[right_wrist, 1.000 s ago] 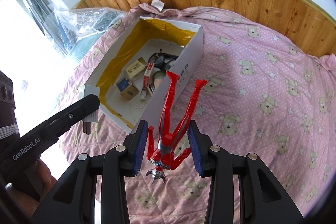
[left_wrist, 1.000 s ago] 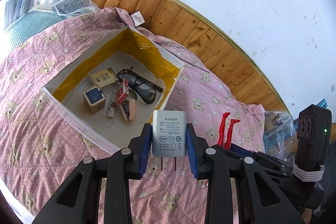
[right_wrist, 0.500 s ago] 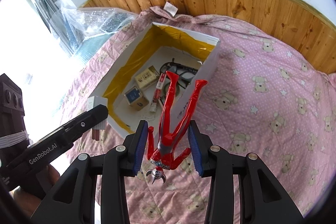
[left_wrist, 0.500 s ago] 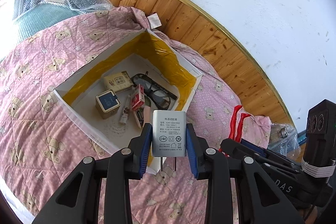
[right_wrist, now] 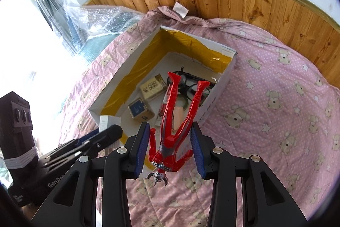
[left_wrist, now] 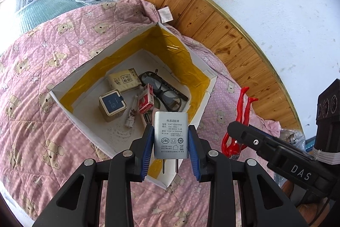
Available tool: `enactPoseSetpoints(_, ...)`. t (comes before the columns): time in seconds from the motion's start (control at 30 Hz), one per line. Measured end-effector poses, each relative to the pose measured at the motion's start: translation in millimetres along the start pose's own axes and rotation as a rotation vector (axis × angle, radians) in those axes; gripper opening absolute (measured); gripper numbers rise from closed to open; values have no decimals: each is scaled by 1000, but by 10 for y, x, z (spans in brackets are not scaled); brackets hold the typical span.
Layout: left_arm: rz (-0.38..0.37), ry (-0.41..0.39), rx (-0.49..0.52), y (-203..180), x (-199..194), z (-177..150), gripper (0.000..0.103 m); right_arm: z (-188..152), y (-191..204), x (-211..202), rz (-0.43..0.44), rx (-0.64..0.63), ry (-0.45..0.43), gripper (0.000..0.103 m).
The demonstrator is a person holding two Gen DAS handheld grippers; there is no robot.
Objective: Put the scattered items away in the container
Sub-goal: 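Lift and carry the charger and red toy figure over the white box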
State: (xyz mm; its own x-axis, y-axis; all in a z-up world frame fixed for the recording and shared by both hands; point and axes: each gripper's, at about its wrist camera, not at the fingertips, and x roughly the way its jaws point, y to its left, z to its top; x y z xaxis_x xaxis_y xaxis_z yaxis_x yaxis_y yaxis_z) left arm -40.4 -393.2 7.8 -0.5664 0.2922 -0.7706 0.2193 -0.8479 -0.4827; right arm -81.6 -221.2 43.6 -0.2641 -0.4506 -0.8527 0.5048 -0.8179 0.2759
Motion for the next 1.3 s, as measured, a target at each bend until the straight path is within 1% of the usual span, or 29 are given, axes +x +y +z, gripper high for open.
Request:
enactPoseSetpoints(0.57,12,57,-10,-3,394,102,33,469,6,299,14,-42,7,41)
enactPoseSetpoints(0.9,26,90,-29,100,604,137,33,739,62,550,29,-80,25,41)
enactPoseSetpoints(1.3,60,142,-66,288,832,112,33,1023,111,896,39,-167,61,41)
